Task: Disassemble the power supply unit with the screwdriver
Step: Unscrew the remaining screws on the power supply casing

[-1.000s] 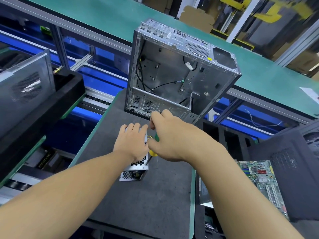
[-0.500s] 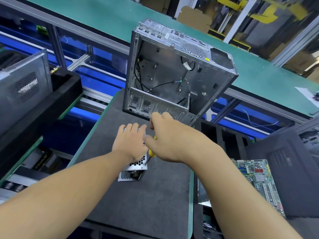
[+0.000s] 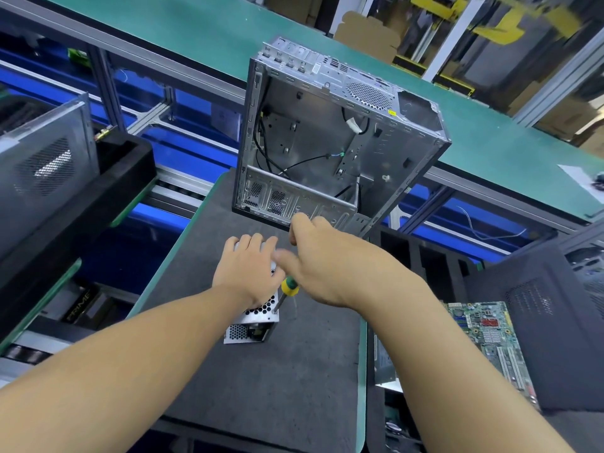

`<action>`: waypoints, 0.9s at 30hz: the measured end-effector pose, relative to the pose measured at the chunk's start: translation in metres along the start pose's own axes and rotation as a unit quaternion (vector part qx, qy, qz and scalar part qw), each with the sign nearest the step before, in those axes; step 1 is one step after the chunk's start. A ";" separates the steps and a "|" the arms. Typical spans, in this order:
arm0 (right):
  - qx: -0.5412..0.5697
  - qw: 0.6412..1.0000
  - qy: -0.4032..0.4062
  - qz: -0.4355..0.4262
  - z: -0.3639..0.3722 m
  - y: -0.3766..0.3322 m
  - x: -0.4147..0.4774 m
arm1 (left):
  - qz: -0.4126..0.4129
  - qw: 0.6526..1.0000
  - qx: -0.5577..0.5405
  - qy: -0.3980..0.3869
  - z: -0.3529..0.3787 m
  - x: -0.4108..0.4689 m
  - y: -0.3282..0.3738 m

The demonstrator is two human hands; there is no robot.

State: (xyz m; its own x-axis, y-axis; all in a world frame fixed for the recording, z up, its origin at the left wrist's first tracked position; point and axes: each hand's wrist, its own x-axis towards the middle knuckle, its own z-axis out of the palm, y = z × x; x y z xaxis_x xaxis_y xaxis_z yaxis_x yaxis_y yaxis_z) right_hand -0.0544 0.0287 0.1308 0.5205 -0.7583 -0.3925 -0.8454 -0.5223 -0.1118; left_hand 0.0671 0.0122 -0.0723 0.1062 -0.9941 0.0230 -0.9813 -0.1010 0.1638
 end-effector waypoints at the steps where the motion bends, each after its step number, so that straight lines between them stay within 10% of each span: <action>1: -0.006 1.000 0.015 0.007 0.001 0.001 0.001 | -0.001 1.000 -0.004 0.001 -0.001 0.000 0.001; 11: -0.020 0.998 0.018 -0.050 0.004 0.007 0.003 | 0.041 0.998 0.025 -0.042 -0.001 0.002 -0.005; 19: -0.048 0.998 0.043 -0.018 0.005 0.009 0.008 | 0.237 0.965 -0.100 -0.042 -0.004 -0.038 -0.028; 27: 0.005 0.999 0.025 -0.040 0.004 0.010 0.005 | 0.136 0.945 -0.273 -0.115 -0.025 -0.053 -0.015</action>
State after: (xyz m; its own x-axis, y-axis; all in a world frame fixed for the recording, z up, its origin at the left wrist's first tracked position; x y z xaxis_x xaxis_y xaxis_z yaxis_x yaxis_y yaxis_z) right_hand -0.0608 0.0214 0.1237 0.5920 -0.7330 -0.3350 -0.8015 -0.5788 -0.1500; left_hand 0.0798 0.0678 -0.0514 -0.2363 -0.9694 -0.0667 -0.7311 0.1322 0.6694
